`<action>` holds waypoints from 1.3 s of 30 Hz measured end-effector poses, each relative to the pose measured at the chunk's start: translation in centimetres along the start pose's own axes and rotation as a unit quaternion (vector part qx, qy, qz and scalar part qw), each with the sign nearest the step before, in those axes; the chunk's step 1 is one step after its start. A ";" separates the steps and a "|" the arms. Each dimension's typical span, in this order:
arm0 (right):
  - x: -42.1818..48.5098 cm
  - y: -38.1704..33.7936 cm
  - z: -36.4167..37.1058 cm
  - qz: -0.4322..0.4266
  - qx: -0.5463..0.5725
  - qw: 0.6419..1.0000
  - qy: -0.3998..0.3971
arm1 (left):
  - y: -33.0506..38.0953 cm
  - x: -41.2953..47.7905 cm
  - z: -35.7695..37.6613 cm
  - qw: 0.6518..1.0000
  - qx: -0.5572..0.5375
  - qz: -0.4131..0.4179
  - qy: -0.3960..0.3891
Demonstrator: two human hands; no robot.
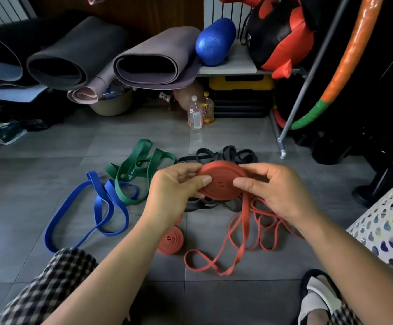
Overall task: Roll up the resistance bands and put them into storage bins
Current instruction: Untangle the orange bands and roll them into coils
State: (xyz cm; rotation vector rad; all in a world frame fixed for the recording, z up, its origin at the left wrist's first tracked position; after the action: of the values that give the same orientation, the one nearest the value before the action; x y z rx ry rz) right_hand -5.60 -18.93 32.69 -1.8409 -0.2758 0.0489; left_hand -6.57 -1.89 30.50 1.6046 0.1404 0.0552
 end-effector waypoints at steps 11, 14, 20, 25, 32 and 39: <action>-0.1 3.0 0.7 0.091 0.222 0.967 0.086 | -2.0 -1.3 1.8 0.968 -0.233 -0.091 0.013; -0.3 4.3 1.7 0.129 0.276 0.949 0.080 | -2.9 -1.5 2.3 0.951 -0.280 -0.130 0.013; 0.0 3.6 1.1 0.109 0.218 0.968 0.060 | -2.9 -1.2 2.2 0.964 -0.227 -0.134 -0.042; -0.1 1.2 0.8 -0.006 -0.172 0.985 -0.029 | -0.3 0.2 1.5 0.969 0.206 0.057 -0.126; 0.1 1.4 0.2 0.052 0.072 0.996 0.008 | 0.3 0.1 0.5 0.998 0.007 0.010 -0.058; 0.1 2.3 1.0 0.078 0.195 0.977 0.033 | -0.9 -0.4 0.3 0.986 -0.163 -0.033 -0.002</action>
State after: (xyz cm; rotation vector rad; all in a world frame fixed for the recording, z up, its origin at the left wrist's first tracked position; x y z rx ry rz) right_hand -5.33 -18.54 30.24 -1.4659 -0.0663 0.1405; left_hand -6.97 -2.24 29.63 1.2730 0.1722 0.0228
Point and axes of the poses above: each hand's wrist, its own x-axis towards the middle knuckle, its own z-axis out of the palm, y = z × x, the point moved 8 cm from there along x, towards the middle knuckle, and after that the axes turned 1 degree about -x, right-handed, at the moved point
